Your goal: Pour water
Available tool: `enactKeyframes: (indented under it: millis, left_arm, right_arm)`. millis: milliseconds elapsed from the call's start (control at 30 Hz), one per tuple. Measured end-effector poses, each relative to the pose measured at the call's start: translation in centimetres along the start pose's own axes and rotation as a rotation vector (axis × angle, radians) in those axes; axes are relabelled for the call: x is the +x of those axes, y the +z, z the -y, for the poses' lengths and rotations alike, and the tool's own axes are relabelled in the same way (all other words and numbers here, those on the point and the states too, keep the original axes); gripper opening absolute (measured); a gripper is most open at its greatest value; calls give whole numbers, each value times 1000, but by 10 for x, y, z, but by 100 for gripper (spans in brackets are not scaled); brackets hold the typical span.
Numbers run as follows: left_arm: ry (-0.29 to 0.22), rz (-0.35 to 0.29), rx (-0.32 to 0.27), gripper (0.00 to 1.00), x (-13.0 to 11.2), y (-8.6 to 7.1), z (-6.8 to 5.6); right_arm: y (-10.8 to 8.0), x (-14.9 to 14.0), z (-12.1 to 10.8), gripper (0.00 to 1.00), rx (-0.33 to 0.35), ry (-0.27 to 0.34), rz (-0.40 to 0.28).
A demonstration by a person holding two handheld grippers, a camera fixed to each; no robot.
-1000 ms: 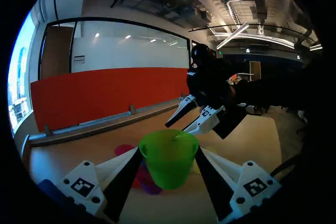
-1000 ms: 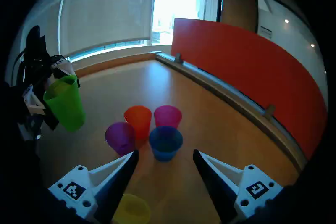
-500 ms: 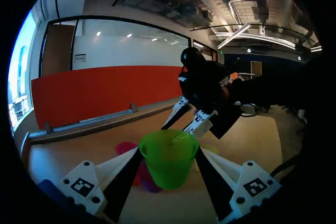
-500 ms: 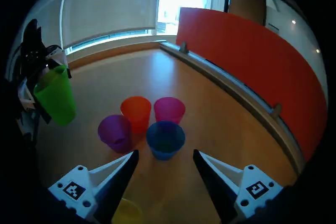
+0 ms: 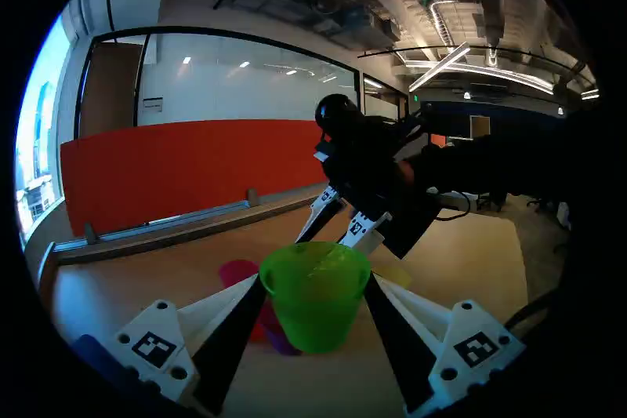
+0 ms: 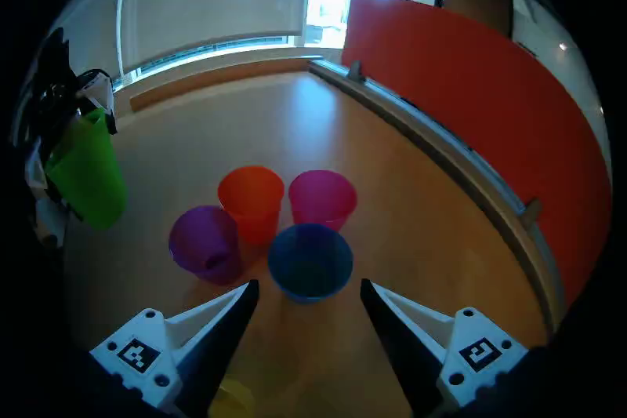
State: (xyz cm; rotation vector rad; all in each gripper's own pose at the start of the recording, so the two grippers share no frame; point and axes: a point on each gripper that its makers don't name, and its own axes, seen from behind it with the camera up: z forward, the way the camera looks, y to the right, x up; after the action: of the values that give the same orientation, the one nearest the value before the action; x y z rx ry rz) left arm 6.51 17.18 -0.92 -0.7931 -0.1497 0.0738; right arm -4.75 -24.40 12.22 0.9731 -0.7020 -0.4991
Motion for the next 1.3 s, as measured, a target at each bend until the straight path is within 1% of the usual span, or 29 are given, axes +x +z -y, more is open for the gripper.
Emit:
enactKeyframes:
  millis: [600,1000,1300]
  left_arm:
    - [-11,4,3,87,-8,-2,5]
    - [-16,6,7,87,-11,-4,8]
    - [-22,8,6,87,-13,-3,10]
  right_arm:
    - [23,5,-5,100,20,-48,58]
    - [37,7,-6,100,32,-77,73]
    - [44,5,-6,100,29,-95,83]
